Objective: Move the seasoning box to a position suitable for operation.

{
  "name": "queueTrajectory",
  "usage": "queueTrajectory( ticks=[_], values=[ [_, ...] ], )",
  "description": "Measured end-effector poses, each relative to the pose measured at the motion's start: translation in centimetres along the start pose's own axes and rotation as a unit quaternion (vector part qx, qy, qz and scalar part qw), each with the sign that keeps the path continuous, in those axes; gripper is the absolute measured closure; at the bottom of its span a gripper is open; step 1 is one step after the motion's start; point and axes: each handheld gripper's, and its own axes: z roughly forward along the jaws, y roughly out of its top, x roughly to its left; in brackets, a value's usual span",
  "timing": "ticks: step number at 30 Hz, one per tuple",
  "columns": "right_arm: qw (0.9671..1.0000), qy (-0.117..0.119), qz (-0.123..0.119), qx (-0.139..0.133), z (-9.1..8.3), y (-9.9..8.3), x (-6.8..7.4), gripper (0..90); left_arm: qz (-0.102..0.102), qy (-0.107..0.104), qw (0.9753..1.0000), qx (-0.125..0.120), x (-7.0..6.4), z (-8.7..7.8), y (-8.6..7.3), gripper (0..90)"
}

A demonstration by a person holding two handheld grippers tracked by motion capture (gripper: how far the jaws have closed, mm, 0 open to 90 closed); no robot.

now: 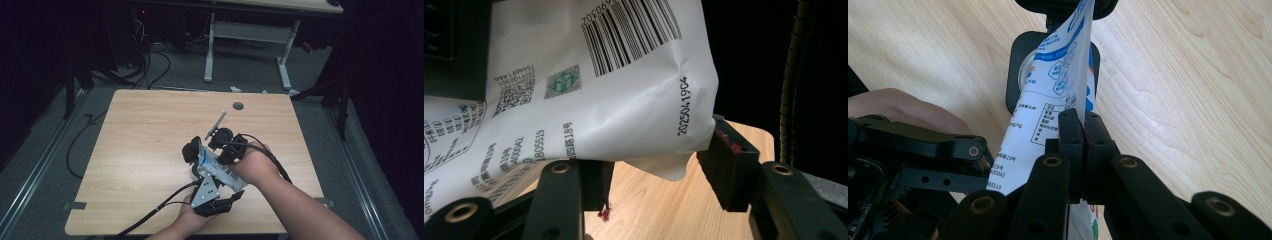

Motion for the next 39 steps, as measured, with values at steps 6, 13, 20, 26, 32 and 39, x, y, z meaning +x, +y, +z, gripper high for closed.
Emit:
queueTrajectory(
  ticks=[6,13,20,26,32,39],
  values=[
    [1.0,0.0,0.0,-0.001,-0.01,0.0,0.01,89.5,0.0,0.0,1.0,-0.001,-0.01,-0.02,0.02,50.5],
    [1.0,0.001,0.0,-0.002,-0.03,-0.01,0.0,89.5,0.0,0.0,1.0,-0.002,-0.02,-0.02,0.04,50.5],
    [1.0,0.001,-0.002,-0.001,0.03,0.09,0.01,89.5,-0.001,0.001,1.0,-0.004,0.02,-0.04,0.11,50.5],
    [1.0,0.002,-0.001,0.0,0.07,0.18,0.03,89.5,0.0,0.003,1.0,-0.003,0.07,-0.09,0.11,50.5],
    [1.0,0.001,-0.006,-0.001,0.12,0.27,0.03,89.4,0.0,0.004,1.0,-0.004,0.09,-0.14,0.16,50.5],
    [1.0,0.001,-0.006,-0.002,0.12,0.28,0.04,89.4,0.0,0.004,1.0,-0.004,0.08,-0.16,0.17,50.6]
  ],
)
